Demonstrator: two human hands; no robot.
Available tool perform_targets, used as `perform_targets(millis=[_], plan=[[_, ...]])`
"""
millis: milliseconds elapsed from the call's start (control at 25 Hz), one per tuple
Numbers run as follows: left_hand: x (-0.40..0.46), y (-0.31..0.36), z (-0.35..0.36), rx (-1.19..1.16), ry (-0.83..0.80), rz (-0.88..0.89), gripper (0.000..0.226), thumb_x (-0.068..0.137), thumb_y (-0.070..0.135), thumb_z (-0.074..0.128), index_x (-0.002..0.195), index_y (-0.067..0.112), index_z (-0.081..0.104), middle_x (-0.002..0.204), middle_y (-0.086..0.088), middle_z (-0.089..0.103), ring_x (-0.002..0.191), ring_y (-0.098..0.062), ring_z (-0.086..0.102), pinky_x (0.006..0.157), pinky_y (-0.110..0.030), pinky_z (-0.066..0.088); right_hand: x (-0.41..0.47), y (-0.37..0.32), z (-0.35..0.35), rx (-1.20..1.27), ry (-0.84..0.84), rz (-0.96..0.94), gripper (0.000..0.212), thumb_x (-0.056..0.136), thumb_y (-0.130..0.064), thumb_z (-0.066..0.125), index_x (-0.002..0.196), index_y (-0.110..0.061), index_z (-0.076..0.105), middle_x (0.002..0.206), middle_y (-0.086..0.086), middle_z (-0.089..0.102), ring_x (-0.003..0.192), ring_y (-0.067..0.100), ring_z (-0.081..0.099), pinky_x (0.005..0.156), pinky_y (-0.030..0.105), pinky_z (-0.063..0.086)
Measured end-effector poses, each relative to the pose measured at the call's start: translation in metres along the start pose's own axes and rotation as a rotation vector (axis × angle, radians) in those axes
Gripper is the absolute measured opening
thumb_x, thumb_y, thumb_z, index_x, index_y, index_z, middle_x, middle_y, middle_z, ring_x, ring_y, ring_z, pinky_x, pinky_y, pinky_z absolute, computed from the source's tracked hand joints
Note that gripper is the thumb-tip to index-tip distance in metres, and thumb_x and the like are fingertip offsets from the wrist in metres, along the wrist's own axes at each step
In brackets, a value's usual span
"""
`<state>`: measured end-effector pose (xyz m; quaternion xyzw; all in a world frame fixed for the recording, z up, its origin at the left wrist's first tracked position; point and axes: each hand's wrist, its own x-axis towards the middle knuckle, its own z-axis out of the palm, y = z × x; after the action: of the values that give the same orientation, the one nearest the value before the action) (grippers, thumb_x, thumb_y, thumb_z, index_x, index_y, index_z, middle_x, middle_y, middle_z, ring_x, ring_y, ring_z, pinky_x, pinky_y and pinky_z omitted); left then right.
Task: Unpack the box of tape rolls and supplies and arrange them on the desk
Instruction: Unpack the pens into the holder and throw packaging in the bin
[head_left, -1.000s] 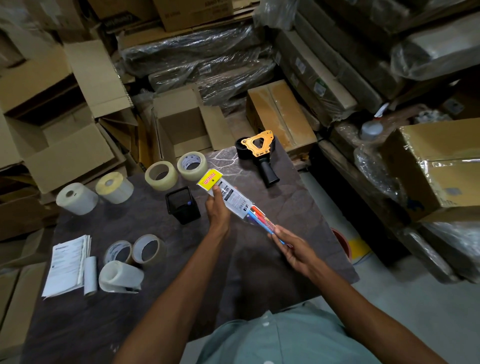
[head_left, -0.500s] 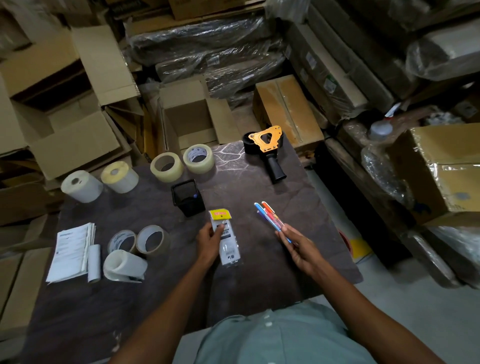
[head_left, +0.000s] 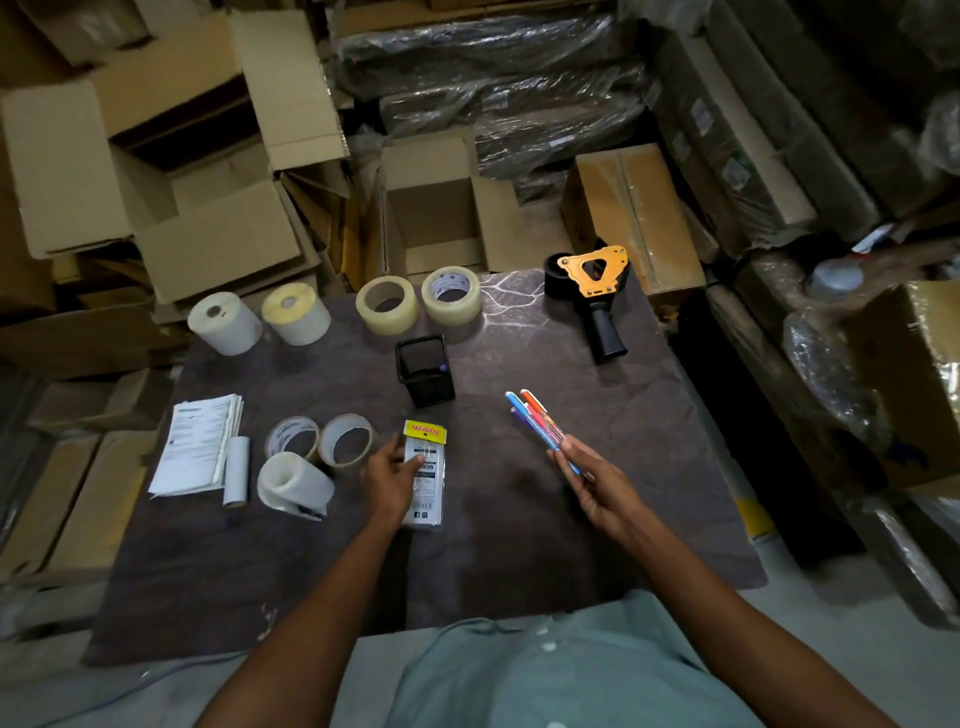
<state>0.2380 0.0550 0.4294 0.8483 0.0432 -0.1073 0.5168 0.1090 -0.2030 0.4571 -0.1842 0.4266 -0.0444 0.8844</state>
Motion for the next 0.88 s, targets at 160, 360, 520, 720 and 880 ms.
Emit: perform_targets(millis=[160,360,520,720,880], plan=[[-0.001,-0.005,0.003,0.061,0.134,-0.028,0.038,0.086,0.009,0.072,0.123,0.010,0.067,0.111,-0.008,0.073,0.098,-0.020,0.069,0.092,-0.035,0.055,0.000,0.009,0.019,-0.012,-0.029,-0.001,0.033,0.084,0.004,0.068,0.117,0.002,0.066,0.119,0.025,0.066,0.098,0.026,0.072,0.071,0.023,0.061],[-0.015,0.016,0.011,-0.022,0.198,0.037,0.027,0.093,0.024,0.062,0.119,0.019,0.066,0.116,-0.004,0.067,0.108,-0.021,0.064,0.096,-0.046,0.053,-0.007,0.021,0.046,-0.013,-0.094,0.016,0.037,0.085,0.004,0.067,0.122,0.003,0.063,0.115,0.025,0.067,0.096,0.026,0.072,0.068,0.022,0.060],[-0.029,0.069,0.014,-0.319,-0.044,0.053,0.032,0.092,0.043,0.063,0.121,0.031,0.065,0.117,0.003,0.069,0.108,-0.012,0.065,0.094,-0.036,0.054,-0.020,0.033,0.077,-0.048,-0.206,0.027,0.032,0.087,0.005,0.064,0.119,0.004,0.062,0.117,0.024,0.066,0.094,0.025,0.073,0.072,0.022,0.060],[-0.024,0.124,0.003,-0.618,-0.167,-0.010,0.021,0.096,0.038,0.059,0.101,0.022,0.072,0.101,-0.002,0.076,0.095,-0.018,0.072,0.087,-0.038,0.056,-0.030,0.049,0.125,-0.171,-0.388,0.044,0.035,0.085,0.001,0.066,0.119,0.005,0.063,0.121,0.021,0.066,0.108,0.025,0.068,0.082,0.023,0.059],[-0.004,0.123,-0.006,-0.599,-0.082,-0.038,0.035,0.102,0.036,0.048,0.085,0.013,0.069,0.087,-0.003,0.075,0.073,-0.010,0.070,0.068,-0.026,0.055,-0.024,0.061,0.142,-0.231,-0.397,0.121,0.041,0.081,-0.003,0.072,0.121,0.002,0.064,0.124,0.023,0.065,0.117,0.028,0.063,0.077,0.023,0.060]])
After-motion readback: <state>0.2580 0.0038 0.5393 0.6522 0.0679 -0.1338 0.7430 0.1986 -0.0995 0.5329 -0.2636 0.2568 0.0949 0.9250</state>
